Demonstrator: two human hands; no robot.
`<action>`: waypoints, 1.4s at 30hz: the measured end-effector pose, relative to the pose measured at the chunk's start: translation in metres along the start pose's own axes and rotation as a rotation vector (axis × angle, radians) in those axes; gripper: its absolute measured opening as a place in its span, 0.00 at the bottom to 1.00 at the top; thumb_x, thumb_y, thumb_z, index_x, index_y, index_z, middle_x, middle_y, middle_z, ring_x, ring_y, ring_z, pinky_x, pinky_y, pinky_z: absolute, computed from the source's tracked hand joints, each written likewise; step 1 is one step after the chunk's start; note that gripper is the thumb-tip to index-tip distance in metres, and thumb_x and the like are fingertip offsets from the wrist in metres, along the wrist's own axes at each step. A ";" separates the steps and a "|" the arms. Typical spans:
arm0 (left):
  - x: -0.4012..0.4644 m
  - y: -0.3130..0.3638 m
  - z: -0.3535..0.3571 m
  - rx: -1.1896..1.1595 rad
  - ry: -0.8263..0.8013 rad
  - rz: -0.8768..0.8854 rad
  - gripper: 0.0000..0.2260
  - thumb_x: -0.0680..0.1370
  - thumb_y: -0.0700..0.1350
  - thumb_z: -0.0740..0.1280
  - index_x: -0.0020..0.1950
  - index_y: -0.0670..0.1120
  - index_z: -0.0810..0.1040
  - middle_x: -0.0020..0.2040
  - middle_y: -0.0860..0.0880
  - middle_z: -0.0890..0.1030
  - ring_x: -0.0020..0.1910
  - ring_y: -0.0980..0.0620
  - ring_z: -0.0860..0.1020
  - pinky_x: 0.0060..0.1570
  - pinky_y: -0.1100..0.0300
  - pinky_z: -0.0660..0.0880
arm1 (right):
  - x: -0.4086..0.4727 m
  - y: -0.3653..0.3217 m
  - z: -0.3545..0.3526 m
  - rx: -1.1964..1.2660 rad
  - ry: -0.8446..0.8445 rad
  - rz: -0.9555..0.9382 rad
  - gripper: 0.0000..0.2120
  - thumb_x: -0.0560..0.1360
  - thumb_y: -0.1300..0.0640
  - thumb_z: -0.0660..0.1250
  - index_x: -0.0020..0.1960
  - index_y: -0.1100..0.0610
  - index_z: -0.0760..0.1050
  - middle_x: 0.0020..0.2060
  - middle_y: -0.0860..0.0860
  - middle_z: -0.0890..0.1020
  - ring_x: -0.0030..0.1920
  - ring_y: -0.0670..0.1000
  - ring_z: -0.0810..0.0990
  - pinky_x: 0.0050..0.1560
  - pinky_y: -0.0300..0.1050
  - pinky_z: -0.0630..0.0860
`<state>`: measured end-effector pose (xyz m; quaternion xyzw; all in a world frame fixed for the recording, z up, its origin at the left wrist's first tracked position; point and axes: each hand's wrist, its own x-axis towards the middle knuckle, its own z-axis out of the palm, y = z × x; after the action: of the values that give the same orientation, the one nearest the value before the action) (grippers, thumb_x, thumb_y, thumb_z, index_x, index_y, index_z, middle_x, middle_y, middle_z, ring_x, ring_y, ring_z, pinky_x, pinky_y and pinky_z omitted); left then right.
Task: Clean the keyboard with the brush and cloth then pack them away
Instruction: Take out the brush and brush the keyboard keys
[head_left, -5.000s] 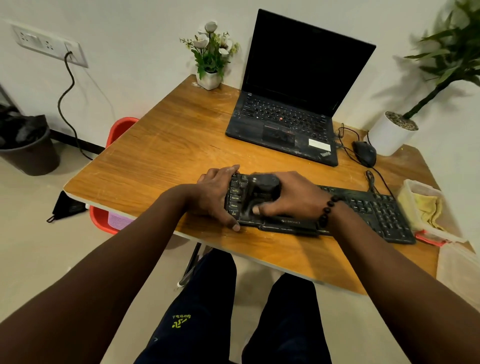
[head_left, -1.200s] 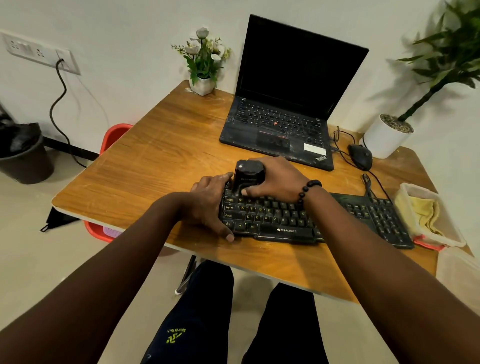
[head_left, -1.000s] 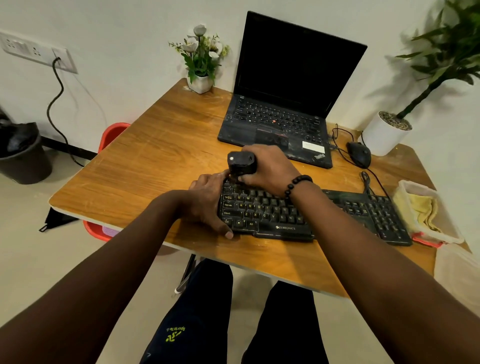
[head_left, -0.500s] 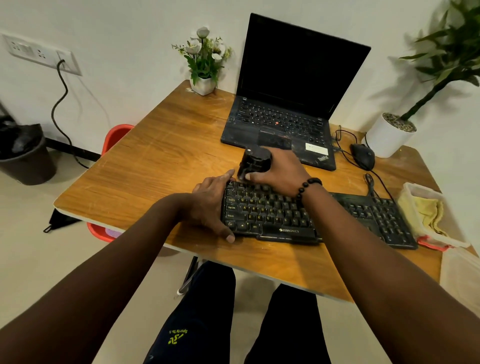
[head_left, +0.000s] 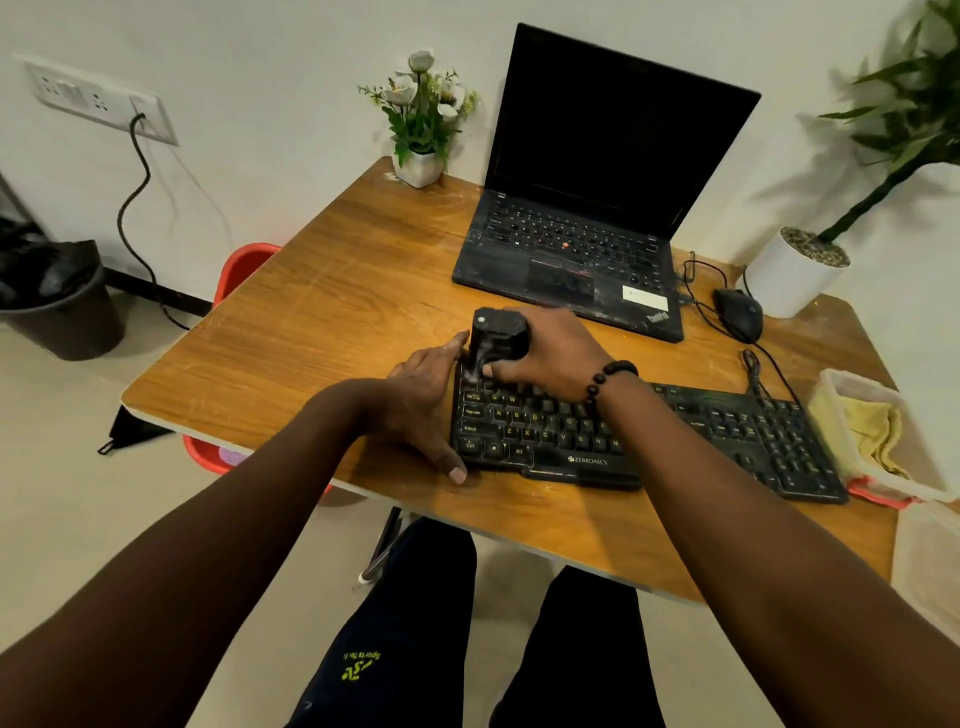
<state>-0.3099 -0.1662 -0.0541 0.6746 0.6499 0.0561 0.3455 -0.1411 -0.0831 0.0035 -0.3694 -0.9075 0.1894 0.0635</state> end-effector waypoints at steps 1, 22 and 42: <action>0.001 0.000 0.000 -0.014 0.005 -0.010 0.73 0.54 0.62 0.83 0.78 0.53 0.28 0.81 0.48 0.43 0.79 0.42 0.45 0.77 0.41 0.50 | 0.002 -0.001 0.000 -0.034 0.057 0.006 0.16 0.69 0.52 0.75 0.54 0.54 0.76 0.47 0.45 0.80 0.48 0.45 0.76 0.45 0.36 0.69; -0.001 0.002 0.005 0.024 0.051 0.012 0.73 0.56 0.63 0.82 0.78 0.51 0.28 0.81 0.48 0.44 0.79 0.43 0.45 0.76 0.44 0.47 | 0.008 -0.005 0.004 0.029 0.131 0.045 0.17 0.69 0.52 0.75 0.54 0.54 0.76 0.45 0.46 0.79 0.46 0.45 0.78 0.37 0.30 0.69; 0.000 -0.002 0.008 0.069 0.050 0.002 0.72 0.52 0.70 0.80 0.78 0.54 0.33 0.80 0.49 0.46 0.79 0.42 0.46 0.77 0.40 0.50 | -0.027 -0.018 0.010 0.123 0.006 0.130 0.21 0.68 0.47 0.74 0.58 0.54 0.76 0.47 0.48 0.82 0.46 0.46 0.80 0.41 0.38 0.78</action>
<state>-0.3070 -0.1690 -0.0612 0.6852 0.6590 0.0510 0.3059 -0.1363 -0.1168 0.0017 -0.4236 -0.8681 0.2473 0.0760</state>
